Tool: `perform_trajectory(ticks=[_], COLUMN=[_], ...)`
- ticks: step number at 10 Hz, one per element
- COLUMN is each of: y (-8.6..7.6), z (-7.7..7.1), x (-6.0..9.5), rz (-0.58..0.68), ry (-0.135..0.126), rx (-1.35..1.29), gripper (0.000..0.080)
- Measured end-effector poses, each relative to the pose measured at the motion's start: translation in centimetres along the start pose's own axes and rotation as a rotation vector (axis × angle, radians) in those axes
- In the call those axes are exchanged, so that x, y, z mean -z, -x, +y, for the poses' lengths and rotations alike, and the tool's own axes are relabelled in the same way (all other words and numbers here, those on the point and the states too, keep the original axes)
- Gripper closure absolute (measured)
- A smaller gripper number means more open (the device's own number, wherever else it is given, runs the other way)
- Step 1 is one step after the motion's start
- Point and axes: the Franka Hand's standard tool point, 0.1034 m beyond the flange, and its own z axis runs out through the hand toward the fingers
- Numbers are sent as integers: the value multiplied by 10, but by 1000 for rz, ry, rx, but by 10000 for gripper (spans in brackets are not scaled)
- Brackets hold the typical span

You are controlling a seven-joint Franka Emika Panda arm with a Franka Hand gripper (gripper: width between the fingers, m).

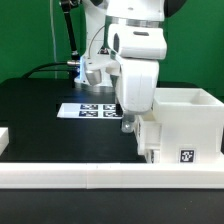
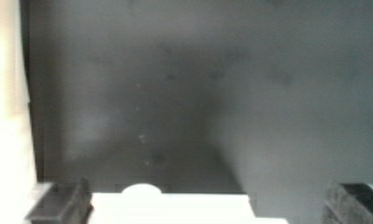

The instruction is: Assemble drawer

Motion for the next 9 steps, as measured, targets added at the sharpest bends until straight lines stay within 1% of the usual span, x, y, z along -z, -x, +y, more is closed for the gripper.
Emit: perform_trajectory(ticks=[3, 5, 6, 7, 8, 9], y=[0, -12, -16, -18, -18, -14], z=[0, 1, 4, 5, 7, 7], x=[0, 3, 6, 8, 10, 10], rz=[0, 2, 0, -4, -8, -9], ry=[-1, -4, -7, -16, -22, -23], rx=[8, 18, 25, 29, 35, 39], gripper=[150, 150, 150, 150, 150, 150])
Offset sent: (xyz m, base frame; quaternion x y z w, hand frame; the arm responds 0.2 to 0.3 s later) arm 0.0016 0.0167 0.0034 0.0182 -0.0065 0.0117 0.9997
